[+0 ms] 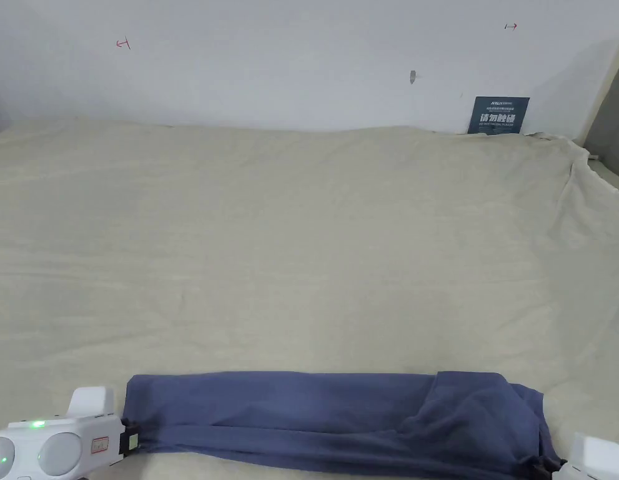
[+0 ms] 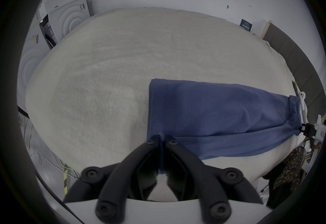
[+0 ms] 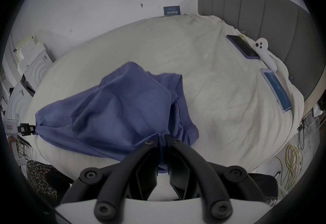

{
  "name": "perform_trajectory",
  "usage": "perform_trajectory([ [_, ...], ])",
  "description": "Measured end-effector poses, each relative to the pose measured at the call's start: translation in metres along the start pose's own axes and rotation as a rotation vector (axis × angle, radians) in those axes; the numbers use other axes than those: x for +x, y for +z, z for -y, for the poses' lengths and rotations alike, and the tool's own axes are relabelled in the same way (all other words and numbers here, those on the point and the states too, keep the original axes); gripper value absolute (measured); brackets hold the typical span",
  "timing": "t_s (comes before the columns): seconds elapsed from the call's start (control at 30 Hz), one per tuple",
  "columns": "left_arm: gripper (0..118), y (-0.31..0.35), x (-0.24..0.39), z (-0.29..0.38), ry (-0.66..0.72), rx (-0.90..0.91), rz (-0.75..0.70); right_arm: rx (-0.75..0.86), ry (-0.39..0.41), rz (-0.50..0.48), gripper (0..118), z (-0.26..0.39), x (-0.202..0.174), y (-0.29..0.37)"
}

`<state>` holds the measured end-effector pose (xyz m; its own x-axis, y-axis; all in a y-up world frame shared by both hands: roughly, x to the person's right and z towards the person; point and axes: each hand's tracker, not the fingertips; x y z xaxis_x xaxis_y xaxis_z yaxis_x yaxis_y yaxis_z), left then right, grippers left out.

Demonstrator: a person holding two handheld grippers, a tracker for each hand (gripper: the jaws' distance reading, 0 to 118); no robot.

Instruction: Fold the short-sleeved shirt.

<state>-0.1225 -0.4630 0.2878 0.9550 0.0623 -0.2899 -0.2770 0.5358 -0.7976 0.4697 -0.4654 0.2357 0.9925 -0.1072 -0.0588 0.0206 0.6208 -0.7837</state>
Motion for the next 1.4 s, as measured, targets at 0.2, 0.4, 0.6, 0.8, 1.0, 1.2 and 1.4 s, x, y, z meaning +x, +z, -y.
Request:
perform_trajectory([
  [0.2, 103, 0.048, 0.009, -0.024, 0.060, 0.148, 0.087, 0.227, 0.040, 0.002, 77, -0.040, -0.027, 0.056],
  [0.4, 103, 0.106, 0.042, -0.060, 0.012, 0.407, 0.043, 0.471, 0.096, -0.035, 77, -0.089, -0.070, 0.106],
  [0.6, 98, 0.135, 0.073, -0.071, -0.065, 0.653, -0.040, 0.633, 0.158, -0.005, 77, -0.108, -0.109, 0.131],
  [0.8, 58, 0.142, 0.091, -0.062, -0.100, 0.773, -0.017, 0.724, 0.173, 0.029, 70, -0.106, -0.128, 0.136],
  [1.0, 0, 0.137, 0.091, -0.056, -0.063, 0.789, 0.060, 0.750, 0.172, 0.016, 0, -0.107, -0.128, 0.132],
  [1.2, 0, 0.135, 0.082, -0.062, -0.041, 0.748, 0.085, 0.745, 0.174, 0.014, 0, -0.109, -0.128, 0.129],
  [1.4, 0, 0.128, 0.059, -0.075, -0.003, 0.619, 0.186, 0.725, 0.177, 0.004, 0, -0.111, -0.127, 0.124],
])
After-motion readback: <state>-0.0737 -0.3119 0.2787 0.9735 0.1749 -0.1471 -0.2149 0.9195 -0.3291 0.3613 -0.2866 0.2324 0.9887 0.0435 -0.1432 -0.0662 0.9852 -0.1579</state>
